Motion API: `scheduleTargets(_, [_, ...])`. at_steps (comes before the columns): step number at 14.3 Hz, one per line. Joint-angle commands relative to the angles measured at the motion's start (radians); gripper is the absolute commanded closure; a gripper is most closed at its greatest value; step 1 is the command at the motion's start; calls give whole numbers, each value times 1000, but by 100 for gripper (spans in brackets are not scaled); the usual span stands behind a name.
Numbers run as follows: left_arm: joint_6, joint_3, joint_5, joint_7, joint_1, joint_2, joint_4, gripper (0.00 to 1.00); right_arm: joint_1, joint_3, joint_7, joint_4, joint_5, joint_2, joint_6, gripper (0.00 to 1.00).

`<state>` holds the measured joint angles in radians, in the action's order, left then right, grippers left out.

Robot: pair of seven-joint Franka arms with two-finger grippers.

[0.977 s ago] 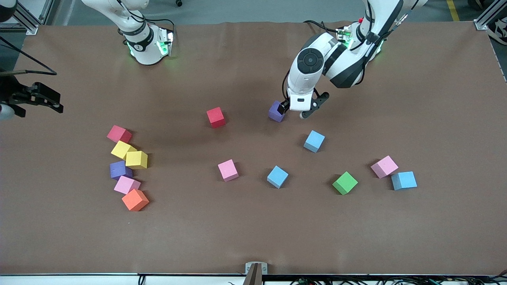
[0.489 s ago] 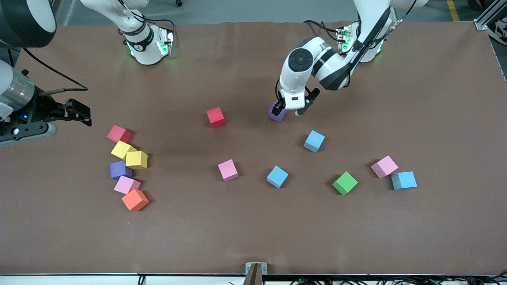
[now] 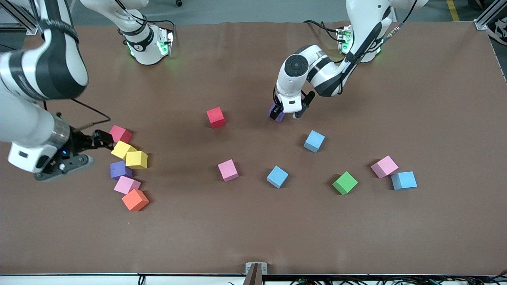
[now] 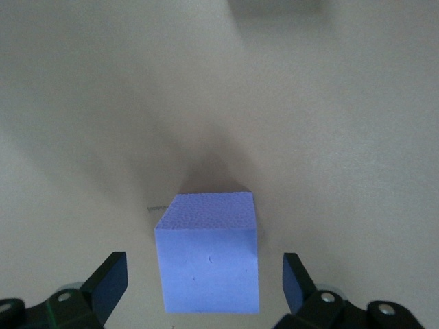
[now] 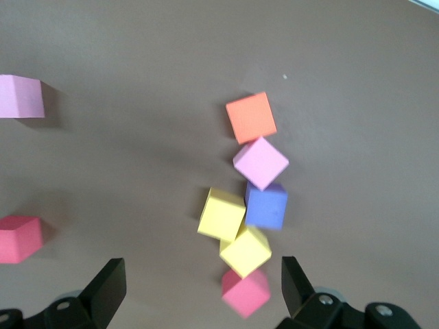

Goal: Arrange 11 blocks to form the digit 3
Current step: 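Grasp the purple cube with the left gripper while the right gripper reaches the orange cube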

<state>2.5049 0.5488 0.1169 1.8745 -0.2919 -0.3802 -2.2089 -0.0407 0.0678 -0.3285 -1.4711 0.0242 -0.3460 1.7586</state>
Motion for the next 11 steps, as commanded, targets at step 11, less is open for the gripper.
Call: scheduleTargets(11, [69,-1,35,26,-12,-74,11,40,10,0,-346,-31,16,-280,346,0])
